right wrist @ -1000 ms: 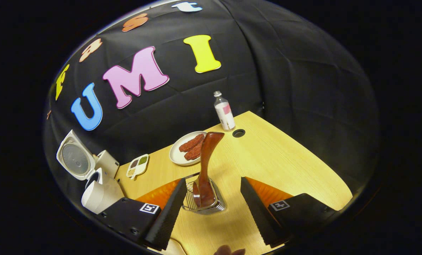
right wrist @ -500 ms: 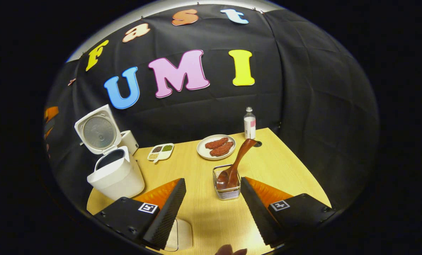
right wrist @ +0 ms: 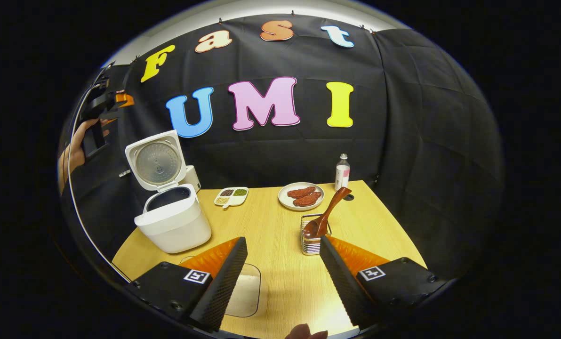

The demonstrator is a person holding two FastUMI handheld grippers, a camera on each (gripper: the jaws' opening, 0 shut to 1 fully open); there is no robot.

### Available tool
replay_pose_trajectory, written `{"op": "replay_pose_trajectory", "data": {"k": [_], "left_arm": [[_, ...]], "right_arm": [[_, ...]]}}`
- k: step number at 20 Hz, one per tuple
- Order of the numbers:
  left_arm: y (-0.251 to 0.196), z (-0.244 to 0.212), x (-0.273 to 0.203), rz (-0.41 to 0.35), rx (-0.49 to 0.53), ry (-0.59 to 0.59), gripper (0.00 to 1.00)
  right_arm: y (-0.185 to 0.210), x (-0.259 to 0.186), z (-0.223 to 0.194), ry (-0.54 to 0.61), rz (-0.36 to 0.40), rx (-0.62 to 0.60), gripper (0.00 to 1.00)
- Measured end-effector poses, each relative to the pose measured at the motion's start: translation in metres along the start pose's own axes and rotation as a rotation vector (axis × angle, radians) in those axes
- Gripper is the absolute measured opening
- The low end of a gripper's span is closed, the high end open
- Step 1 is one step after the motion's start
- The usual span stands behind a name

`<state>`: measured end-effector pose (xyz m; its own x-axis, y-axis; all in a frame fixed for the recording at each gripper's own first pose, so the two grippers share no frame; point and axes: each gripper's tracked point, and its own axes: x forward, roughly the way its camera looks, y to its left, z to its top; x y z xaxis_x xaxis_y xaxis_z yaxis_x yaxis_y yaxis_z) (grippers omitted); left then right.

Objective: Close the left gripper, press the button to open the rice cooker; take a wooden spoon from the chopstick holder with the right hand, scoop a spoonful of rice and pour it into the rice cooker, then put the wooden spoon back into the chopstick holder.

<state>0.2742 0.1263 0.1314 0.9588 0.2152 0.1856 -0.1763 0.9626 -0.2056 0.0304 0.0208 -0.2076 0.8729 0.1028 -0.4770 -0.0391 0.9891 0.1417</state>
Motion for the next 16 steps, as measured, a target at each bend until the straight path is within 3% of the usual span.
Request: {"op": "replay_pose_trajectory", "data": {"k": [3, 9, 16], "left_arm": [[0.007, -0.01, 0.043, 0.022, 0.011, 0.021, 0.94], [0.025, -0.088, 0.118, 0.076, 0.134, 0.203, 0.94], [0.023, -0.157, 0.138, 0.109, 0.154, 0.401, 0.94]], "right_arm": [[0.004, -0.014, -0.003, -0.001, -0.009, -0.012, 0.99], [-0.001, -0.031, 0.001, -0.015, -0.066, 0.013, 0.99], [-0.021, -0.052, 0.008, -0.038, -0.141, 0.04, 0.99]]}}
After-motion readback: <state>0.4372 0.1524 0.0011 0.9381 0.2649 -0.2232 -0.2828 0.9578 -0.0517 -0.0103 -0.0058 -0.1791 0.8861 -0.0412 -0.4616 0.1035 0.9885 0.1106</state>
